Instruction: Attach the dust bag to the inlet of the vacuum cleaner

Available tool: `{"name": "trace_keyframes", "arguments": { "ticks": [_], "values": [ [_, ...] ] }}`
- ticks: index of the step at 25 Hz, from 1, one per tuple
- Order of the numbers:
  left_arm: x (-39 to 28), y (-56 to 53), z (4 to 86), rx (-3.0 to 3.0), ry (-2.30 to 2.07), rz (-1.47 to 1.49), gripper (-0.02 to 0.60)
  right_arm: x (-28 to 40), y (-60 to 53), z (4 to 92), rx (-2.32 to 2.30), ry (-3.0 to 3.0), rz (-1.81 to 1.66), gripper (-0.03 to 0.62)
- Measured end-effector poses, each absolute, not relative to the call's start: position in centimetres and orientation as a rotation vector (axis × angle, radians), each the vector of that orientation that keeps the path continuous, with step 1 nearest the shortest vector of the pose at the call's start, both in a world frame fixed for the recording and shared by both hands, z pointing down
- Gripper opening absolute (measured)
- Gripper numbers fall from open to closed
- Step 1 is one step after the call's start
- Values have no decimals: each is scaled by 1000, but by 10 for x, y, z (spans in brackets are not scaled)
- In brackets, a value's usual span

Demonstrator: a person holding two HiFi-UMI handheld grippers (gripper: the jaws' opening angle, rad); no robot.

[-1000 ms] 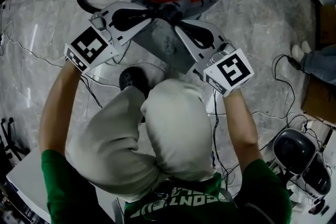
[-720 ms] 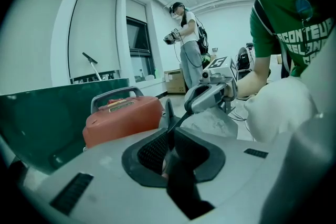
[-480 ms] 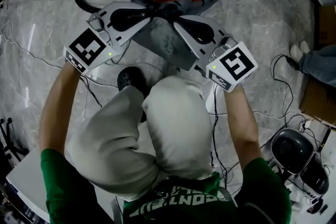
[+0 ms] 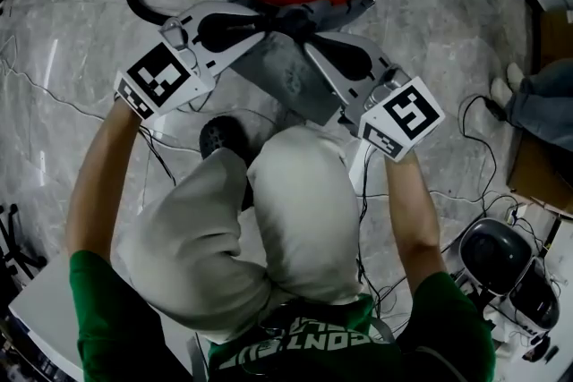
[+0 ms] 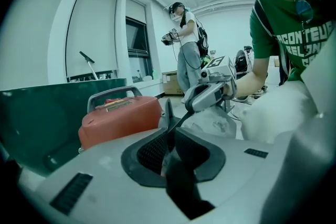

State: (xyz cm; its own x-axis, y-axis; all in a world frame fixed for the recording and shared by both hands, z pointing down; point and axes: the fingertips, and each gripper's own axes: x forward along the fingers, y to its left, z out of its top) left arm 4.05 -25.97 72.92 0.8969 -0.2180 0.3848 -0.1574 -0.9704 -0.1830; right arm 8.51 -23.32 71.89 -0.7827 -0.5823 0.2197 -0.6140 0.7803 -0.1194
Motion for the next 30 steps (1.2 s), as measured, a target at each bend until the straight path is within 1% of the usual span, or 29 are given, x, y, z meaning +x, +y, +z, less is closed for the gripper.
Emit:
{"name": "trace_keyframes", "arguments": {
  "ticks": [3, 8, 13, 17, 23, 30],
  "values": [
    [41, -265, 722, -2943, 238, -626, 49, 92, -241, 707, 995, -2784, 304, 18],
    [31, -278, 694, -3017, 184, -529, 48, 100, -250, 681, 1126, -2696, 343, 18],
    [28, -297, 646, -3090, 176, -498, 48, 99, -269, 628, 1225, -2565, 393, 18],
    [16, -317, 579, -3215, 319, -417, 28, 89, -277, 564, 1266, -2498, 489, 17],
    [4, -321, 446, -3339, 442, -329, 6, 78, -295, 441, 1350, -2408, 641, 8],
    [-23, -350, 291, -3441, 537, -203, 5, 51, -332, 288, 1371, -2362, 605, 8]
  ]
}}
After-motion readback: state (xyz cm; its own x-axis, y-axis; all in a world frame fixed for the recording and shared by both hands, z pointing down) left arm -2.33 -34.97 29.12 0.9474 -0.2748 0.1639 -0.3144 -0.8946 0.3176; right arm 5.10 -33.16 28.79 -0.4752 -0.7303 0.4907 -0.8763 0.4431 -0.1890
